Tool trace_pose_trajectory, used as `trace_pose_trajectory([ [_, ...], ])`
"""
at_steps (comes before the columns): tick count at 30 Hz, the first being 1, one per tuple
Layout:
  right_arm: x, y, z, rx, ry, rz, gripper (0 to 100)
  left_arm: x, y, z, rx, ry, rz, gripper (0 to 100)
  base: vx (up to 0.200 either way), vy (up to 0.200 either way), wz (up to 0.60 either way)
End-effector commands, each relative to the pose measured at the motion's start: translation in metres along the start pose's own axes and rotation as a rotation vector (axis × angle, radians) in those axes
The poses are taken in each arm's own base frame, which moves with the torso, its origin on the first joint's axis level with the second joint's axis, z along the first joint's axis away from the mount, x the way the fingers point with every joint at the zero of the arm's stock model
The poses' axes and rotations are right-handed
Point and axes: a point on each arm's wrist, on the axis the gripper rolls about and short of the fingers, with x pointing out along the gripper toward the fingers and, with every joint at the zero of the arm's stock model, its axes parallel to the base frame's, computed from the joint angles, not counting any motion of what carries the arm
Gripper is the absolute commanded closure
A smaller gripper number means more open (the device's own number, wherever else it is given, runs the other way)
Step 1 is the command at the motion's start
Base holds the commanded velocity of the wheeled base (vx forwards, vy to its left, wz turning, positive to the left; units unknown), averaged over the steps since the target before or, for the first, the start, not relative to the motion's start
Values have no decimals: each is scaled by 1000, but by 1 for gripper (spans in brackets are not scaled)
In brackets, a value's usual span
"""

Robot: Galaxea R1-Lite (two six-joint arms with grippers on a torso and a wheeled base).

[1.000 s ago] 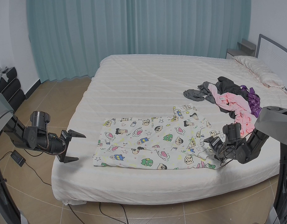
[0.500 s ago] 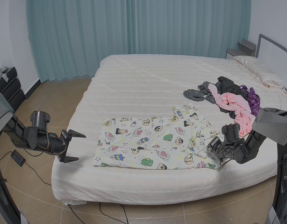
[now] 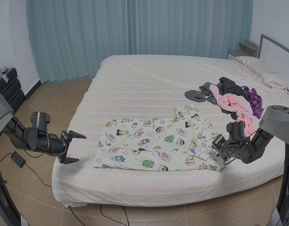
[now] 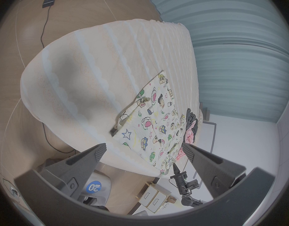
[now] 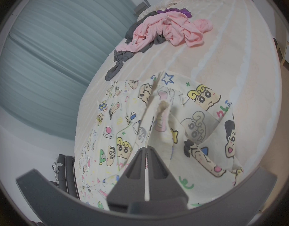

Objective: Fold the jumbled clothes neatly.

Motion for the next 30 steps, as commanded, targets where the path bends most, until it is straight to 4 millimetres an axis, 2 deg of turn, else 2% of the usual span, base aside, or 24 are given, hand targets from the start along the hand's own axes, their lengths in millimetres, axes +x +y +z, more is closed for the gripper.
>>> trace_pose_trajectory([
  [1,-33,20,13,-2,-31,52,100,0,0,0,-1,0,1,0,0,0,0],
  [7,-60,40,23,-16,-35,72,100,1,1,0,-1,1,2,0,0,0,0],
  [13,-67,49,18,-49,-6,59,100,2,1,0,-1,-17,18,0,0,0,0],
  [17,-81,63,19,-66,7,54,100,4,1,-1,3,-18,25,0,0,0,0],
  [30,-103,73,1,-117,115,-20,100,4,1,-1,2,-17,26,0,0,0,0],
])
